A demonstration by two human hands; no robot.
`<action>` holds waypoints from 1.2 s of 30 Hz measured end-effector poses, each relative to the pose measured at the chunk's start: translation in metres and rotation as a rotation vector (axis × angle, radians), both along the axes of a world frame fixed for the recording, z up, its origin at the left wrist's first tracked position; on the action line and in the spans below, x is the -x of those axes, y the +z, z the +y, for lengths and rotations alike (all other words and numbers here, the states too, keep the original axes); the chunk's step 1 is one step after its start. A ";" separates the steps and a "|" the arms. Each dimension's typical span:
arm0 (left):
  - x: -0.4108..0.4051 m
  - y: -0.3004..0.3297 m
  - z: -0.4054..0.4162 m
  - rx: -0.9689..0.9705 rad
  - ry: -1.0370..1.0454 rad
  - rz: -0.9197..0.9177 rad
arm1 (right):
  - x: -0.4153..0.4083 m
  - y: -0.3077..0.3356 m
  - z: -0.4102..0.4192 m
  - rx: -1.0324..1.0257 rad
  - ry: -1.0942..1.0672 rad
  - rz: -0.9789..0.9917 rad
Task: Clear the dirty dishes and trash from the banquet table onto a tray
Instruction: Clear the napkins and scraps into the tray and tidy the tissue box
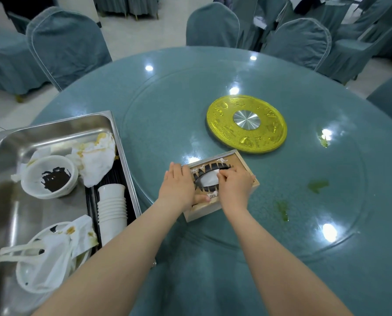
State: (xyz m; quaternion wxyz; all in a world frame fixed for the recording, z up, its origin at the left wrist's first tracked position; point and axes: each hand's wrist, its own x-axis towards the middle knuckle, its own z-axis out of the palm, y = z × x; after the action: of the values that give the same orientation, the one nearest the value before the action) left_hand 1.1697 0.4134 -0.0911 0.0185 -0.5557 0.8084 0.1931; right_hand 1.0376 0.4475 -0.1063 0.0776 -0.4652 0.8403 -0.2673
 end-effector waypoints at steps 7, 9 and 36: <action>-0.007 -0.001 -0.007 -0.002 -0.013 -0.019 | -0.004 0.000 0.000 0.049 -0.004 -0.079; -0.008 -0.001 -0.009 -0.007 -0.011 -0.016 | -0.005 0.000 0.000 0.067 -0.003 -0.079; -0.045 0.006 -0.007 0.394 -0.122 0.021 | 0.089 -0.017 0.082 0.261 -0.405 -0.492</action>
State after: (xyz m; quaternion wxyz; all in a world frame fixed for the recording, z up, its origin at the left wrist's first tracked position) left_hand 1.2150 0.4062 -0.0853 -0.0874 -0.4963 0.8630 0.0358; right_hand 0.9481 0.5298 -0.1235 0.1630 -0.2165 0.8304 -0.4869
